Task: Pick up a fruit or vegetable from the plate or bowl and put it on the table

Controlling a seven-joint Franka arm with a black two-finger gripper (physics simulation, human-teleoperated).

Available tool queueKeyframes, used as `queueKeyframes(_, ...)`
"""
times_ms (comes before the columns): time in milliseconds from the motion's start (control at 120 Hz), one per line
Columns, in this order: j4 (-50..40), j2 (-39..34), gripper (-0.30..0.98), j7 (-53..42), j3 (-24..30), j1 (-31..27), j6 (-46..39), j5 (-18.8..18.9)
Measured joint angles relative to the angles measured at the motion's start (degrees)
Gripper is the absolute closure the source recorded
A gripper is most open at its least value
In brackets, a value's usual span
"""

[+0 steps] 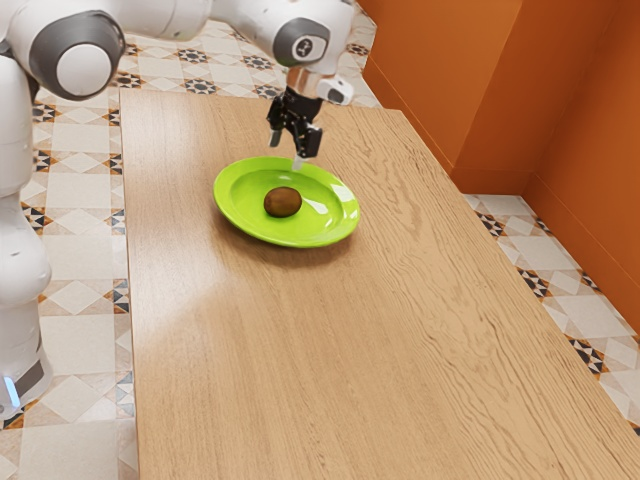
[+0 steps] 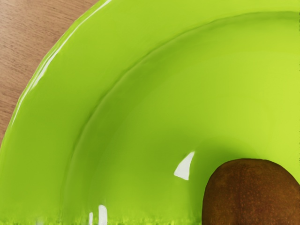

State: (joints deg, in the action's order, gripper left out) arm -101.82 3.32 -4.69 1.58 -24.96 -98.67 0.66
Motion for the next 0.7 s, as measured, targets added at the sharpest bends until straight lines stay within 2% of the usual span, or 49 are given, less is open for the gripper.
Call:
queueKeyframes(342,-6.6,-5.6,0.0,-1.0,2.4,1.5,0.1,-1.5)
queueKeyframes(700,-10.6,-7.7,0.0,-1.2,6.2,0.7,-0.3,-2.2)
